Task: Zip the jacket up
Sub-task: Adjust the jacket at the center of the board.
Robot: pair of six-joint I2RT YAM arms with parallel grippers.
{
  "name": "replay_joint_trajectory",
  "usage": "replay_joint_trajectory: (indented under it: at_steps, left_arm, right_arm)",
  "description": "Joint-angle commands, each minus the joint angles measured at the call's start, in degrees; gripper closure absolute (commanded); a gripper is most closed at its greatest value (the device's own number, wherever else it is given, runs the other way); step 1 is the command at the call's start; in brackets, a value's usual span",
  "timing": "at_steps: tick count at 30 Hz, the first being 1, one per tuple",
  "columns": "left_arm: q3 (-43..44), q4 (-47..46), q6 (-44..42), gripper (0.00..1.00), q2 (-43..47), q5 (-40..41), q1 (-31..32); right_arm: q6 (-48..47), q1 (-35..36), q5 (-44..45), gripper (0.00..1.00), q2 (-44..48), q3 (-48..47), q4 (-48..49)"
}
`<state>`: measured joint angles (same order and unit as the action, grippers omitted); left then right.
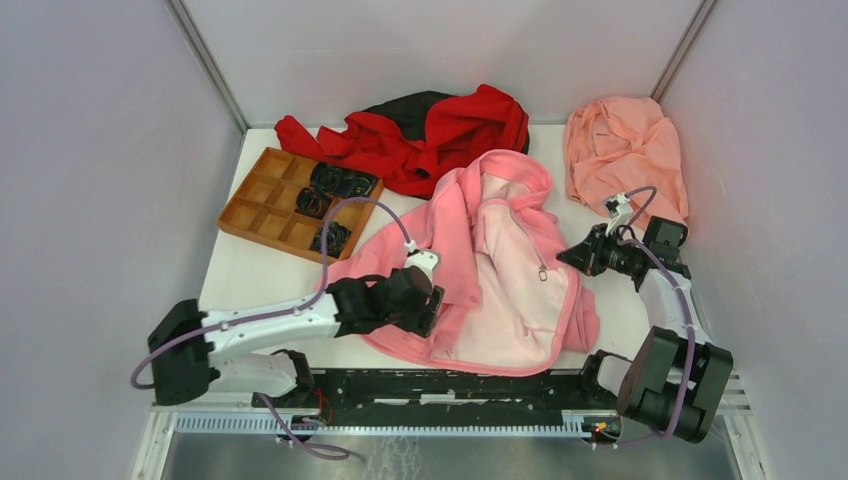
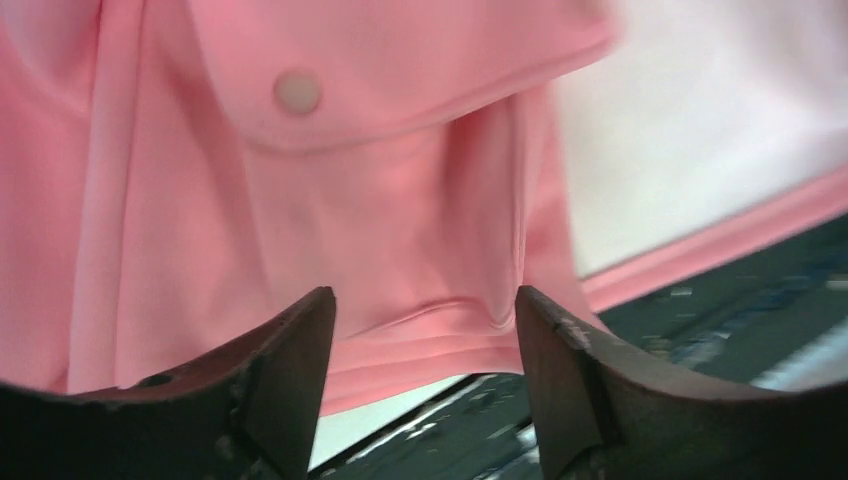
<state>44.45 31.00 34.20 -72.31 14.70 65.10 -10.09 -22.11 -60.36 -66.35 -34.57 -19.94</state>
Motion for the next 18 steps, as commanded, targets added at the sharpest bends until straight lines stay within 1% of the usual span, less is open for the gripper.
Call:
replay_joint_trajectory:
  at_steps: [1, 3, 5, 9, 13, 14, 15, 18]
  left_arm:
    - [-0.06, -19.3, -4.56, 0.24, 9.33, -5.11, -0.59]
    - [-3.71, -31.3, -4.39, 0.23, 10.95, -8.83, -1.72]
    - [-7.19, -42.81, -2.45, 0.23, 10.8, -12.5, -3.0]
    - [-13.2, -60.24, 0.38, 0.23, 9.09, -13.6, -3.34]
    - [-18.48, -72.21, 3.21, 0.22, 7.58, -12.37, -3.42]
    - [-19.5, -74.77, 4.08, 0.2, 7.0, -12.22, -3.46]
    - [-20.43, -77.11, 5.16, 0.19, 6.24, -12.09, -3.49]
    - [-21.52, -83.12, 7.62, 0.18, 2.4, -12.63, -3.55]
  right_arm:
    - [-0.9, 0.4, -1.99, 1.0, 0.14, -0.14, 0.65]
    - [-0.75, 0.49, -2.88, 1.0, 0.49, -0.56, 0.27]
    - [-1.41, 0.49, -3.95, 1.0, 0.99, -1.32, -0.97]
    - [-3.71, 0.49, -5.18, 1.0, 2.05, -2.34, -4.24]
    - [-6.7, 0.47, -6.84, 1.0, 1.55, -2.41, -7.43]
    - [-7.85, 0.57, -7.48, 1.0, 1.13, -2.36, -8.39]
    - [-9.14, 0.57, -8.09, 1.0, 0.68, -2.37, -9.81]
    - [-13.37, 0.66, -9.41, 1.0, -0.64, -2.34, -13.37]
